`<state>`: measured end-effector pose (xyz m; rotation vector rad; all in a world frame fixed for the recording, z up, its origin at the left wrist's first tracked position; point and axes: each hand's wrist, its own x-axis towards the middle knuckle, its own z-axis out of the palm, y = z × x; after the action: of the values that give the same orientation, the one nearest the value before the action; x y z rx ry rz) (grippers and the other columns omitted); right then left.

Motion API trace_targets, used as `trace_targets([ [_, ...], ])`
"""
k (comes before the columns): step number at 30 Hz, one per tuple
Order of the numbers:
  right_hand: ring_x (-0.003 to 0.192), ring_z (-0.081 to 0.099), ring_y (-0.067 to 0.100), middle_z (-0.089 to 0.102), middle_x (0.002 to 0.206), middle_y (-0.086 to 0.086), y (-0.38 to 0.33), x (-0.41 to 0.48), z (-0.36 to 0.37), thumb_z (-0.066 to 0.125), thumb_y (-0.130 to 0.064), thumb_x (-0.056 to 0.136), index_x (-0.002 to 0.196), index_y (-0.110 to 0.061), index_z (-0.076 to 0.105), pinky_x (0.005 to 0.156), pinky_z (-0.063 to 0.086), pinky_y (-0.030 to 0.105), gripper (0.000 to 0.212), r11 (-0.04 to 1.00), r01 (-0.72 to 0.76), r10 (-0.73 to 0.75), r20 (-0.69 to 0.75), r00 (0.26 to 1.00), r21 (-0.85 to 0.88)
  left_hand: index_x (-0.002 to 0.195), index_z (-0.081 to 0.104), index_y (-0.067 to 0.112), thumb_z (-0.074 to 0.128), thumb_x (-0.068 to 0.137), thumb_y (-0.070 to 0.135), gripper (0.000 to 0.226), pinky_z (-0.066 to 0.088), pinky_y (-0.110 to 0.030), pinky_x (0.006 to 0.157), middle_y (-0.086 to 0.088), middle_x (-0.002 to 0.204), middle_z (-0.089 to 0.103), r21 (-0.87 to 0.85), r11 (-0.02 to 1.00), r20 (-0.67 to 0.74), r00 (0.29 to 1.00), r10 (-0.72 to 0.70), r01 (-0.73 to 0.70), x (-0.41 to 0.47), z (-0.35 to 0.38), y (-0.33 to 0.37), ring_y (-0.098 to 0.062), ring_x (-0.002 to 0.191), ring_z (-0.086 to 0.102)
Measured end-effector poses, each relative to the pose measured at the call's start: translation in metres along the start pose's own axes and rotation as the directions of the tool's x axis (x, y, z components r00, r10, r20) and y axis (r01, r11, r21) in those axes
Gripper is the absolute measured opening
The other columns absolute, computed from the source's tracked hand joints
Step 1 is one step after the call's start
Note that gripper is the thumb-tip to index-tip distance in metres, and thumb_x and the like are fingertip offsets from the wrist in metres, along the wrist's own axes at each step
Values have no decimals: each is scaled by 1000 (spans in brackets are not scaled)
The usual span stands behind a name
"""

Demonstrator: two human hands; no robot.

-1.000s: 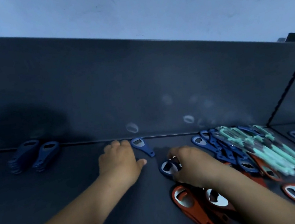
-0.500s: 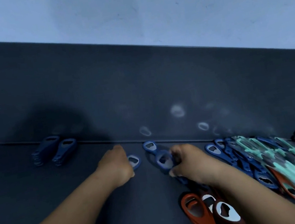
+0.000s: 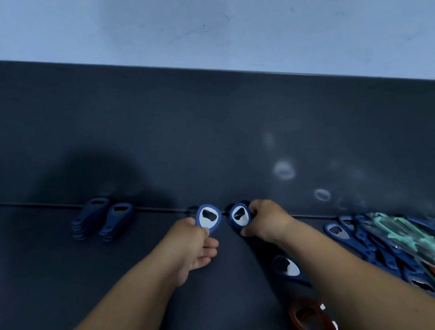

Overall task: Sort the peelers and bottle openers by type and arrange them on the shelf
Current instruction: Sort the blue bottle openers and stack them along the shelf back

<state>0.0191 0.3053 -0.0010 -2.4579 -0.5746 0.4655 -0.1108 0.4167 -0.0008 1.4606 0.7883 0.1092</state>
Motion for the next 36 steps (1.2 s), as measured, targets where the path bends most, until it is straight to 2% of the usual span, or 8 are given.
trace_targets([
  [6, 102, 63, 27, 62, 114, 8, -6, 5, 2, 85, -17, 64, 121, -9, 47, 89, 53, 37, 69, 994, -93, 95, 39, 995, -58, 131, 46, 8, 37, 98, 5, 34, 52, -27, 63, -8, 84, 62, -154, 988, -14, 1000, -8, 6, 1, 11, -2, -18, 74, 63],
  [8, 103, 62, 26, 62, 115, 8, -6, 4, 3, 84, -16, 66, 120, -6, 50, 89, 52, 34, 65, 994, -96, 98, 44, 994, -47, 135, 44, 9, 37, 97, 3, 39, 52, -27, 64, -9, 86, 63, -173, 985, -22, 1000, -13, 9, 2, 15, -2, -18, 76, 63],
  [12, 67, 57, 17, 63, 75, 3, 6, -4, 1, 78, -2, 71, 83, -12, 56, 60, 46, 27, 26, 899, -75, 42, 86, 995, 432, 134, 45, 10, 37, 97, 3, 38, 53, -28, 64, -10, 91, 64, -237, 971, -35, 999, -6, -3, 3, 20, -4, -20, 79, 64],
  [16, 66, 59, 10, 66, 76, -3, 8, -20, -6, 72, 0, 78, 96, -16, 61, 53, 39, 21, 27, 679, -69, -115, 198, 973, 731, 120, 55, 12, 41, 101, 18, 24, 55, -39, 67, -14, 103, 65, -369, 929, 67, 998, -21, 44, -5, 33, 2, -29, 86, 67],
  [19, 67, 64, 9, 67, 83, 0, 6, -34, -8, 73, 2, 77, 102, -12, 62, 51, 45, 19, 31, 717, 33, -191, 150, 970, 696, 107, 62, 16, 45, 98, 40, 30, 56, -42, 65, -15, 102, 70, -390, 916, 188, 982, -22, 96, -11, 46, 6, -31, 85, 69],
  [22, 71, 66, 3, 69, 86, -2, 12, -41, -10, 80, -1, 72, 100, -16, 60, 57, 51, 16, 38, 799, 168, -232, 38, 972, 578, 106, 62, 14, 52, 96, 32, 23, 55, -34, 57, -13, 96, 70, -346, 936, 207, 978, 16, 58, -12, 55, 4, -26, 77, 67],
  [28, 98, 61, 12, 64, 106, -6, 25, -52, -27, 80, -49, 66, 113, -29, 47, 88, 51, 34, 61, 962, 271, -268, 72, 961, -33, 95, 57, 16, 57, 91, 11, 7, 38, -23, 46, -1, 62, 61, -257, 966, 202, 978, 47, 6, -16, 65, -4, -13, 53, 54],
  [36, 110, 54, 8, 54, 124, -6, 40, -66, -49, 76, -50, 72, 128, -30, 44, 84, 49, 21, 68, 968, 249, -249, 201, 948, 26, 110, 58, 13, 55, 95, 10, 16, 55, -31, 59, -6, 97, 65, -287, 957, 277, 951, 135, -52, -21, 69, -4, -20, 76, 67],
])
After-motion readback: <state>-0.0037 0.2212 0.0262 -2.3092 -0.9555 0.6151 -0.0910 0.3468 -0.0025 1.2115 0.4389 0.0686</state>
